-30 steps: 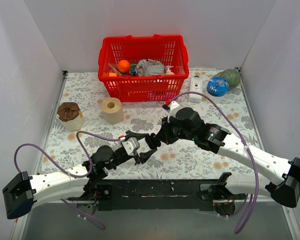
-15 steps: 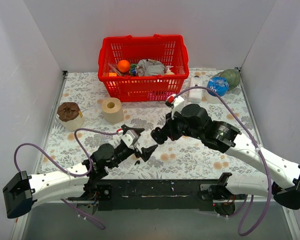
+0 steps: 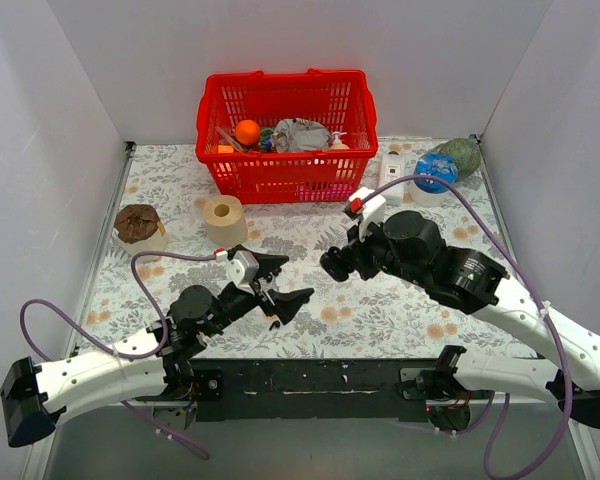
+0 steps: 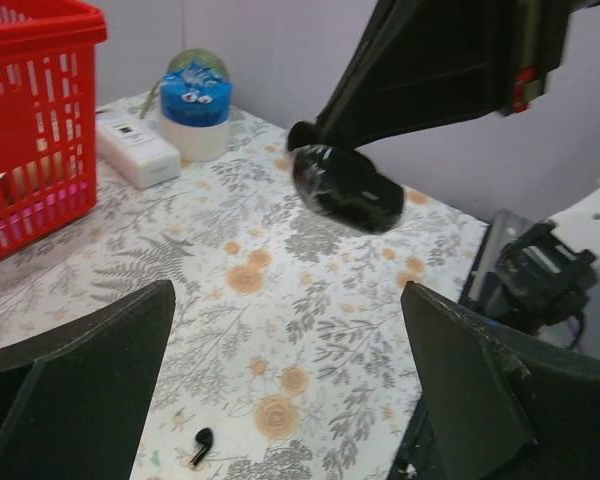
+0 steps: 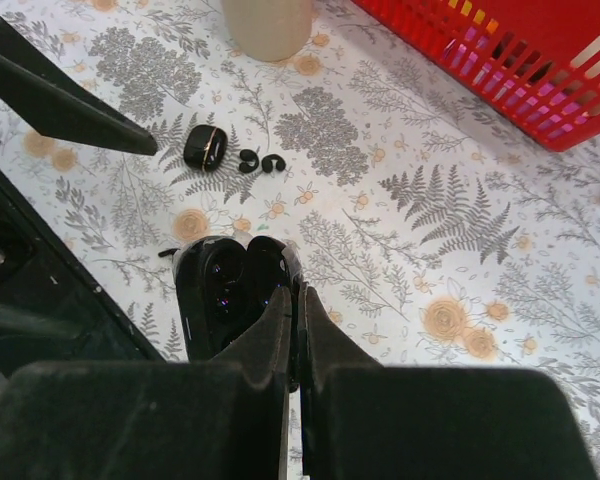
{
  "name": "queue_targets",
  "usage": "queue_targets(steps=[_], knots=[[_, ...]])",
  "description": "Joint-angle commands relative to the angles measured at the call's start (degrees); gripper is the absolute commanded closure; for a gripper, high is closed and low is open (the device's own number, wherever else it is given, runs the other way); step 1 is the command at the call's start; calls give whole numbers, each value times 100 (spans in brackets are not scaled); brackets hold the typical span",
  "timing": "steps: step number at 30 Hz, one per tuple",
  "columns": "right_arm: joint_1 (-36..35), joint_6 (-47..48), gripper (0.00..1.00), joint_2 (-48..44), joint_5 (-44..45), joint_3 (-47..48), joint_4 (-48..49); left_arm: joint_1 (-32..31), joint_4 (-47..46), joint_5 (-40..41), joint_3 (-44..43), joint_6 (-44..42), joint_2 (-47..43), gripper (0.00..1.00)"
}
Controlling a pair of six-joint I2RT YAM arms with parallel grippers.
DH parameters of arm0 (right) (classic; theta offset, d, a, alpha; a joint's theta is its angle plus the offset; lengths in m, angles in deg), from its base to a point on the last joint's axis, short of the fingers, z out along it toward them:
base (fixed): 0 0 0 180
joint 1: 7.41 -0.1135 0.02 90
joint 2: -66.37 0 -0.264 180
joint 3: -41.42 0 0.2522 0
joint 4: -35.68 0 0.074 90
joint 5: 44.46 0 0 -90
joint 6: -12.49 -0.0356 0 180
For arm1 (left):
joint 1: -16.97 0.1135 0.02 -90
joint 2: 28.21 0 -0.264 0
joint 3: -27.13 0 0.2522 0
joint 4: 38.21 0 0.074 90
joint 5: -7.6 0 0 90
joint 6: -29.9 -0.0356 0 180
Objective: Insert the wireless bluetooth earbuds into the charging case
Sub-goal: Adjust the charging case.
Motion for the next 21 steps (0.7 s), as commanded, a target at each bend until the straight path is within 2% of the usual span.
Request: queue_targets(steps=[1, 3, 5, 7, 10, 14, 17, 21], knots=[[-231, 598, 99, -234, 623, 223, 73, 19, 652, -1092, -493, 440, -158, 2], [-502, 713, 99, -270, 869, 267, 117, 54, 872, -1644, -738, 301, -62, 2], [-766, 914, 99, -191, 1176, 372, 74, 107, 1233, -1814, -906, 282, 87, 2], [-1354, 1047, 99, -42, 1984, 522, -49, 203, 1357, -2200, -1047, 326, 219, 2], [-2085, 1310, 99, 64, 2899, 452, 64, 633, 1051, -2918, -1030, 693, 211, 2], [-2428, 1416, 99, 178, 3252, 443, 135, 1712, 479, -4054, -942, 1300, 316, 2], [-2534, 1399, 99, 169, 3234, 416, 249, 1961, 233, -4257, -872, 1398, 404, 2], [-2596, 1364, 99, 196, 3121, 443, 249, 1988, -40, -4442, -915, 1399, 606, 2]])
